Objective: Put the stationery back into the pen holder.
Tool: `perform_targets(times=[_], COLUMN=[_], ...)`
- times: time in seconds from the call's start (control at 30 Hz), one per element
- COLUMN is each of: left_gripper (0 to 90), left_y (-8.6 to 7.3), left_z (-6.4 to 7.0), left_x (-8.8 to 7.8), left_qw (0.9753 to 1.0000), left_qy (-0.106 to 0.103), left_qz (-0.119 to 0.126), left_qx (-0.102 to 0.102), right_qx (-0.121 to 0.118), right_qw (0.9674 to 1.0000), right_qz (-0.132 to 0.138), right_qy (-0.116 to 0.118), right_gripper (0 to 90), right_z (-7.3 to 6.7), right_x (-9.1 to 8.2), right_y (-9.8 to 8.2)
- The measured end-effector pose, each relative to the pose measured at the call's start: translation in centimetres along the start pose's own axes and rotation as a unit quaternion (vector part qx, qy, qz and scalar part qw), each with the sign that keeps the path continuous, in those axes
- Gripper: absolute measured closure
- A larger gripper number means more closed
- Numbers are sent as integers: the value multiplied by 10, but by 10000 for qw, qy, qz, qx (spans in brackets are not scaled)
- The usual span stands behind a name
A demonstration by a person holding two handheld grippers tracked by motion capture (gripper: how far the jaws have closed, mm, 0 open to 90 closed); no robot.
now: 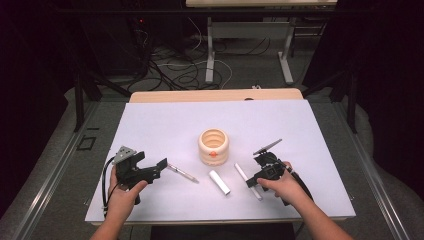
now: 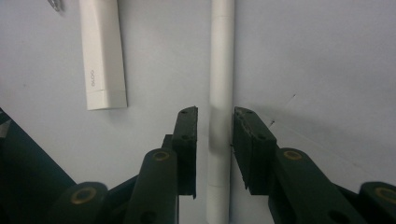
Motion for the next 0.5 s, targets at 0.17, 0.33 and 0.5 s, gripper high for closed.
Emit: perform_targets(times=[0.17,0.33,0.5], left_gripper=[27,27,27], left_y=[0,-1,0], left_z=[-1,0,0], left_x=[0,1,1], left_qw=[10000,10000,10000], left_qy=[9,0,1], left_qz=[-7,-17,1], left_qx=[-4,11,16], right_qx=[102,79,163], right_qw=[9999,9999,9996], right_qz=[-75,-106,-205], right_qy=[-6,-20,-64], right_gripper=[715,727,752], right_z=[0,3,3], right_x=[2,4,3], right_y=[-2,-3,-4])
Point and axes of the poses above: each handheld gripper's, and its own axes: x roughly forward along the jaws, y roughly out of its top, z roughly to its right, the point moved 9 cm from there along x, roughly forward along the jaws, and after that the axes turned 12 degrees about z, right-handed, at the moved point
